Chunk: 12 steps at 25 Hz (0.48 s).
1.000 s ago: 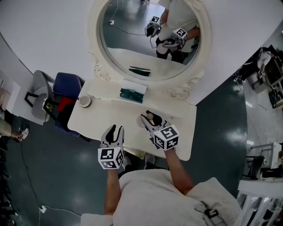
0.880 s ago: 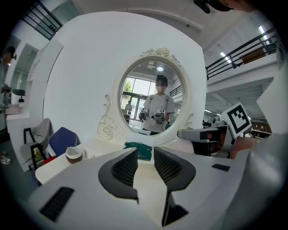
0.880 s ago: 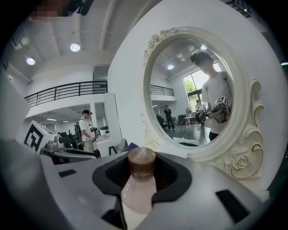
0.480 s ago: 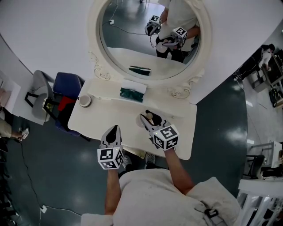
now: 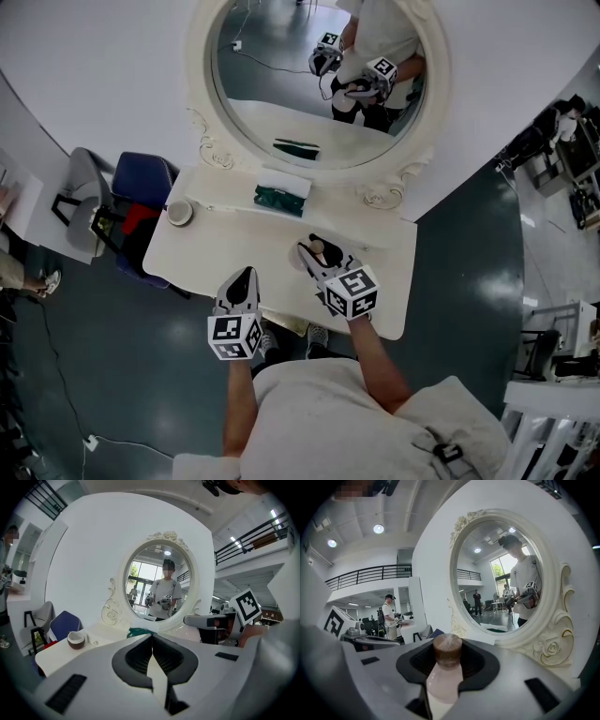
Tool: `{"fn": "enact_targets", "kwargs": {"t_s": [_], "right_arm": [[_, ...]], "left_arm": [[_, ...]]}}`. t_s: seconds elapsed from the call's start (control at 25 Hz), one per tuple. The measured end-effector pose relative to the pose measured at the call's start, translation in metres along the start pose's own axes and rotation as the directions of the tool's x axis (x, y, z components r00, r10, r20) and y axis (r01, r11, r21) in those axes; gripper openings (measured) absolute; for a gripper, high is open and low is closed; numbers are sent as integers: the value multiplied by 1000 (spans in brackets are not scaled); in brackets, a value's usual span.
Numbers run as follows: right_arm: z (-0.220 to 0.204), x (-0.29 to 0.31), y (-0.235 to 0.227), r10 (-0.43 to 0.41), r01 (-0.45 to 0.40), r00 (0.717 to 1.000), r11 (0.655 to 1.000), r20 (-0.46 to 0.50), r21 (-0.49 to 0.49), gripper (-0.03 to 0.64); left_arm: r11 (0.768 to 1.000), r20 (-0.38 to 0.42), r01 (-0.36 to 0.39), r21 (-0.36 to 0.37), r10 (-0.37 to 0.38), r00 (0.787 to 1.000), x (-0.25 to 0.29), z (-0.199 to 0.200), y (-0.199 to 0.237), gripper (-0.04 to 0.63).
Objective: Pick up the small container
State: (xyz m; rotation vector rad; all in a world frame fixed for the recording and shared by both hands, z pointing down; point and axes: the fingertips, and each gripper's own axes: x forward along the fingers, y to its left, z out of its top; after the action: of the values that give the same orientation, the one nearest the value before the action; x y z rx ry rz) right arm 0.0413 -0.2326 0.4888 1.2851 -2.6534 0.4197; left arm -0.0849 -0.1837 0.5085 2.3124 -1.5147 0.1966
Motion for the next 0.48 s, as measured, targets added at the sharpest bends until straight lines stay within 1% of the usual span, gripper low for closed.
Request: {"fn": "enact_targets", "kwargs": {"t_s": [0.16, 0.48], "right_arm": [[-2, 0, 0, 0, 0, 1000, 1000, -3, 0, 132], [0, 2, 1, 5, -5, 1000, 1000, -1, -1, 132]], "left_arm": [[1000, -2, -11, -5, 11, 1000, -2, 0, 3, 29], [1000, -4, -8, -3, 8, 1000, 0, 1, 2, 29]]}}
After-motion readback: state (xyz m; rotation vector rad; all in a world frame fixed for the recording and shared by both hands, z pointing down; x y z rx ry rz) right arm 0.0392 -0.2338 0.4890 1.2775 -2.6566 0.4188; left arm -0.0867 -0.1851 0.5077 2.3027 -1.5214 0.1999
